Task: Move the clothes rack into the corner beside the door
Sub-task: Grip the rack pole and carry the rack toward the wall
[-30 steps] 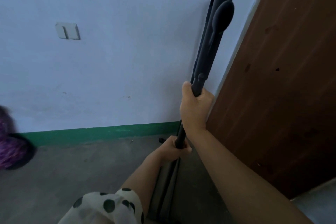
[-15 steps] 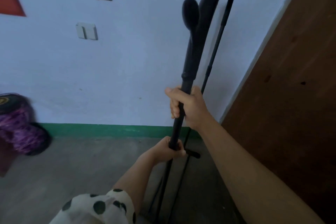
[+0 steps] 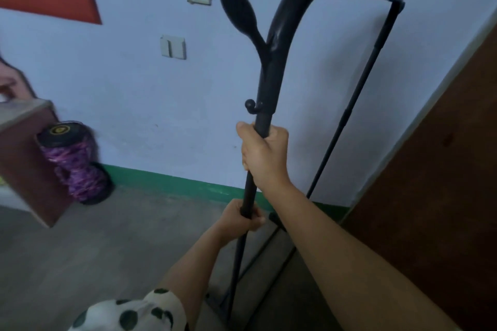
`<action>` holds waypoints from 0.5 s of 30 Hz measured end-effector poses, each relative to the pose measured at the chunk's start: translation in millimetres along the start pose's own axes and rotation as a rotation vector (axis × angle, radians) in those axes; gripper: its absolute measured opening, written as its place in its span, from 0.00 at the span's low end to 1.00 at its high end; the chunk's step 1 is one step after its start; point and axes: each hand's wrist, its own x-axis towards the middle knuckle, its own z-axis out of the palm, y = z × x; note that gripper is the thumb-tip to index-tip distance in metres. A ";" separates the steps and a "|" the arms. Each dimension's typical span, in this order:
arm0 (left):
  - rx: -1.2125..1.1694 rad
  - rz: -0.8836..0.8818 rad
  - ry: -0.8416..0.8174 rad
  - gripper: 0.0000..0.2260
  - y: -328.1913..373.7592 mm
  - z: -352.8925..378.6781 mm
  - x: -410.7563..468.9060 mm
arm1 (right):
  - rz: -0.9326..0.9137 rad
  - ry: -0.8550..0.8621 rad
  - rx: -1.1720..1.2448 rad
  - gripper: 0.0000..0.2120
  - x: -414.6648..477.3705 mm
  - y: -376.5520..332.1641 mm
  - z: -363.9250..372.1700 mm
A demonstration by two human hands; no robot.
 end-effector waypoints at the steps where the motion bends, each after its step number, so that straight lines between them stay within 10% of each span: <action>1: -0.006 0.014 0.047 0.12 -1.6 -1.9 -0.9 | -0.011 0.008 -0.001 0.19 1.1 0.7 4.4; 15: -0.037 0.094 0.429 0.07 -3.1 -42.3 21.0 | -0.060 0.027 0.049 0.23 41.6 14.8 65.9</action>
